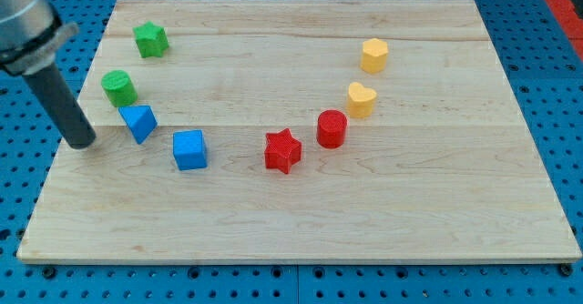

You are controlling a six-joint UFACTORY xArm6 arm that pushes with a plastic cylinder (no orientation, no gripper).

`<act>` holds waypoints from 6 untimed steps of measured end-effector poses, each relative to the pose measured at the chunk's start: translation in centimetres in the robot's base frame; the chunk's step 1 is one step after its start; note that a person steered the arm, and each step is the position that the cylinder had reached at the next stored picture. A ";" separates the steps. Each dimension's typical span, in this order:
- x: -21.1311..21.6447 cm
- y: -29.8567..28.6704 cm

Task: Place the green circle at the top of the blue triangle

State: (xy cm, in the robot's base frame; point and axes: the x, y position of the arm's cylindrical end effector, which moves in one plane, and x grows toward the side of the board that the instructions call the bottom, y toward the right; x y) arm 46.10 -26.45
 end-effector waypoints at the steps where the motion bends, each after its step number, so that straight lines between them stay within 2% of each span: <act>1: -3.0 1.1; 2: -2.6 -0.3; 3: -6.0 -4.1; 4: -7.7 -2.8; 6: -7.9 1.9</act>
